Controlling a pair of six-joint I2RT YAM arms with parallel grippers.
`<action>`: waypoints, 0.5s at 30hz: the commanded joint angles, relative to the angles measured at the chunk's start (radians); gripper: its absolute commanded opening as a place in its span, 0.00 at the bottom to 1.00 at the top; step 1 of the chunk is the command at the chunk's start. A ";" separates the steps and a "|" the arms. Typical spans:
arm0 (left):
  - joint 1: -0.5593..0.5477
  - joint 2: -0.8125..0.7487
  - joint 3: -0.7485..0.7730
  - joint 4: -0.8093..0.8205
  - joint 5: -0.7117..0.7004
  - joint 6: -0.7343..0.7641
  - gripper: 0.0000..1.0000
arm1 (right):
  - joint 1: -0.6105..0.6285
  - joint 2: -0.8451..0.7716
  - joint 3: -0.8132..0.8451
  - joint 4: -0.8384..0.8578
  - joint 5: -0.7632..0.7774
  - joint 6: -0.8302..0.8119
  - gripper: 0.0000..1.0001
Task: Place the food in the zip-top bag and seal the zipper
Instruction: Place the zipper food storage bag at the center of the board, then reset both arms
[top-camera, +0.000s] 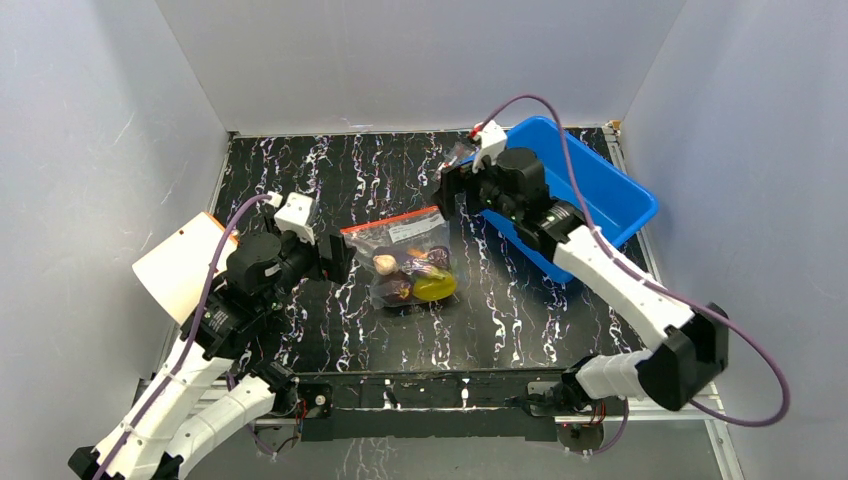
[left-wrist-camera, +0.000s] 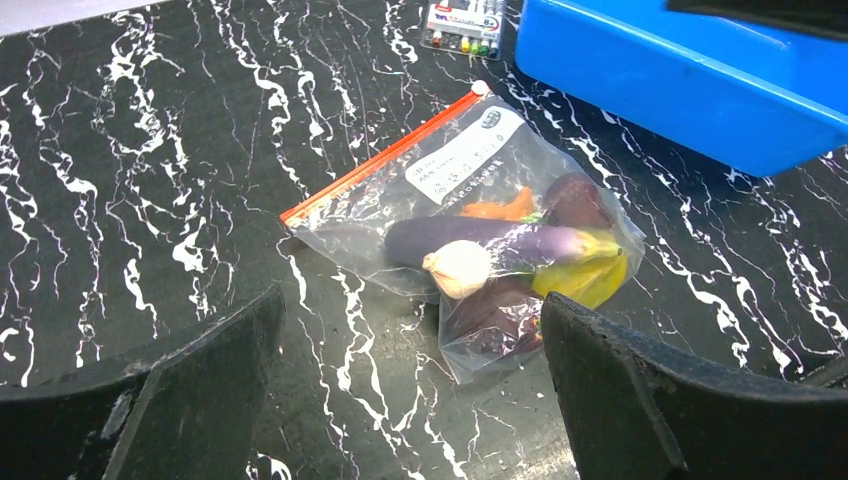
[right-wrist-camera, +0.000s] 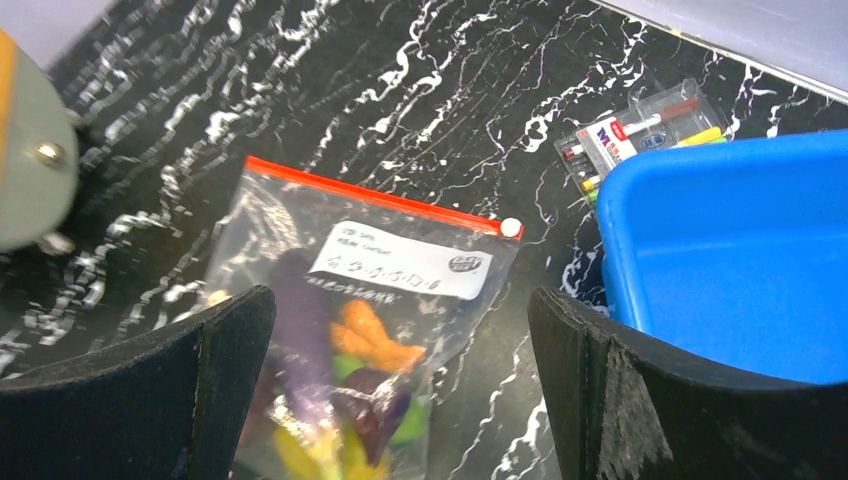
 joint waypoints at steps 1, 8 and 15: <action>0.003 -0.001 0.044 0.014 -0.057 -0.042 0.98 | -0.001 -0.156 -0.052 -0.054 0.043 0.163 0.98; 0.002 -0.001 0.071 0.031 -0.035 -0.086 0.98 | -0.002 -0.407 -0.161 -0.100 0.140 0.260 0.98; 0.004 -0.024 0.099 0.091 -0.022 -0.144 0.98 | -0.002 -0.558 -0.190 -0.198 0.186 0.333 0.98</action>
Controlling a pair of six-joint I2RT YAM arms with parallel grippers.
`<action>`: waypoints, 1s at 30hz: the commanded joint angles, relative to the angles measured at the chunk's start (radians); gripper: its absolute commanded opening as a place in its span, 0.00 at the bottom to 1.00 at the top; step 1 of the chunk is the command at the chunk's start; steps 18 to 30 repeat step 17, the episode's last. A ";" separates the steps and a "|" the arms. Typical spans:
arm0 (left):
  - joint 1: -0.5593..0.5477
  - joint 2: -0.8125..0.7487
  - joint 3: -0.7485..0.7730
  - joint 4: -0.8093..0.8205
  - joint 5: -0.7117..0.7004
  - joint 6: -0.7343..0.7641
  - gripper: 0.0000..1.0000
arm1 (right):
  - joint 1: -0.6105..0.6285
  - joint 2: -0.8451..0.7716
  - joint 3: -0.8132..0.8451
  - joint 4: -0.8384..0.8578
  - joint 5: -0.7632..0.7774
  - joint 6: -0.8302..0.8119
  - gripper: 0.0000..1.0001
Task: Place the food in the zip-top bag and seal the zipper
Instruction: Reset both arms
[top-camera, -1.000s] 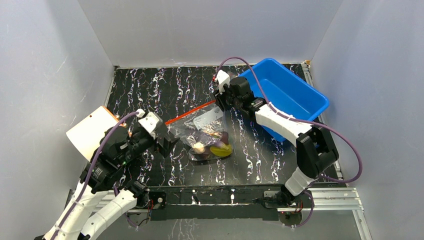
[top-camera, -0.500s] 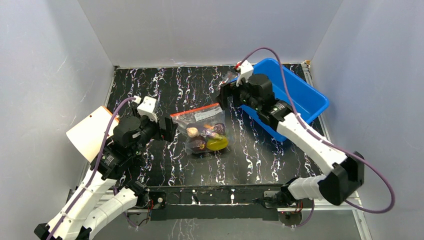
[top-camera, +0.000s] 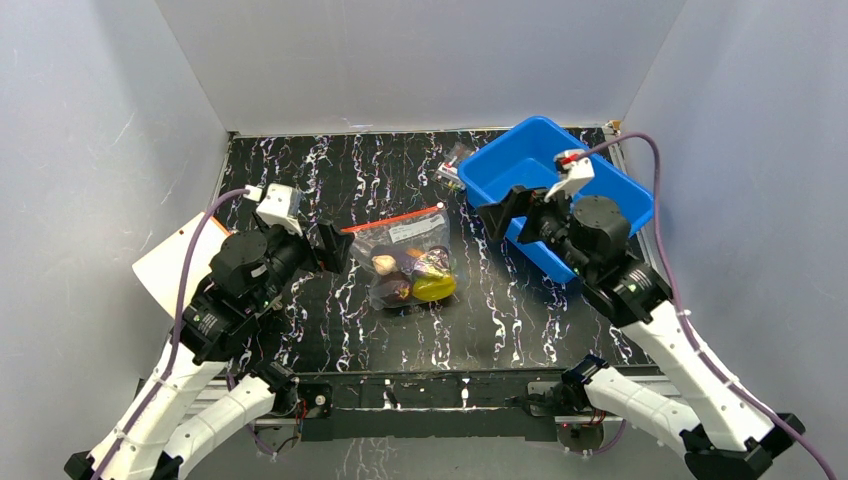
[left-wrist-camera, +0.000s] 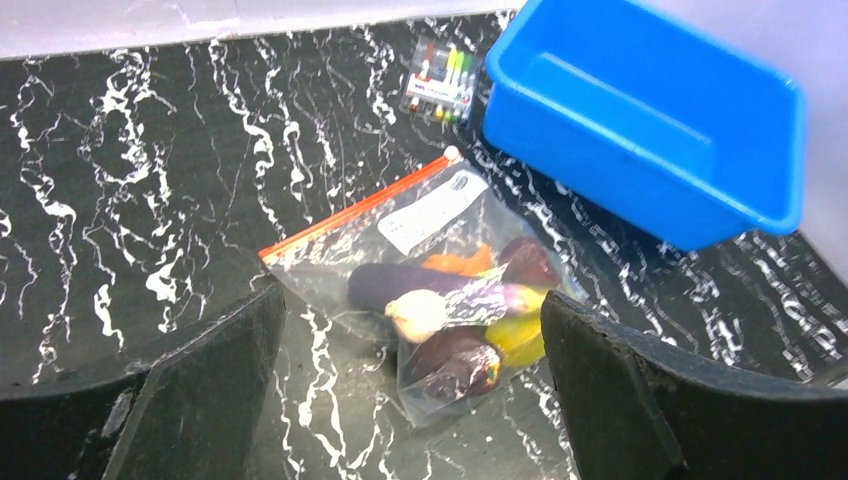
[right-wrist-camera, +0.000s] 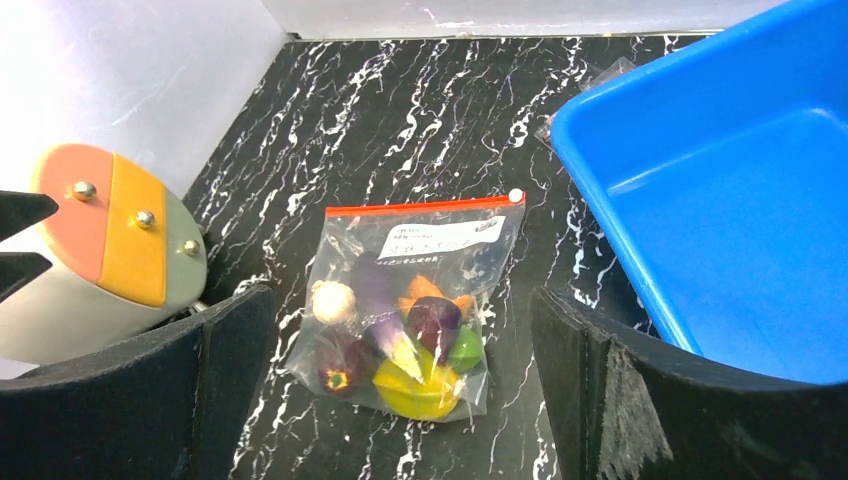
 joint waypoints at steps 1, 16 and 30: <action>0.004 -0.030 0.037 0.073 0.011 -0.045 0.98 | -0.001 -0.062 -0.018 -0.048 0.046 0.078 0.98; 0.004 -0.040 -0.027 0.062 -0.021 -0.105 0.98 | -0.002 -0.087 -0.046 -0.076 0.018 0.158 0.98; 0.004 -0.043 -0.028 0.063 -0.016 -0.099 0.98 | -0.002 -0.087 -0.045 -0.075 0.020 0.158 0.98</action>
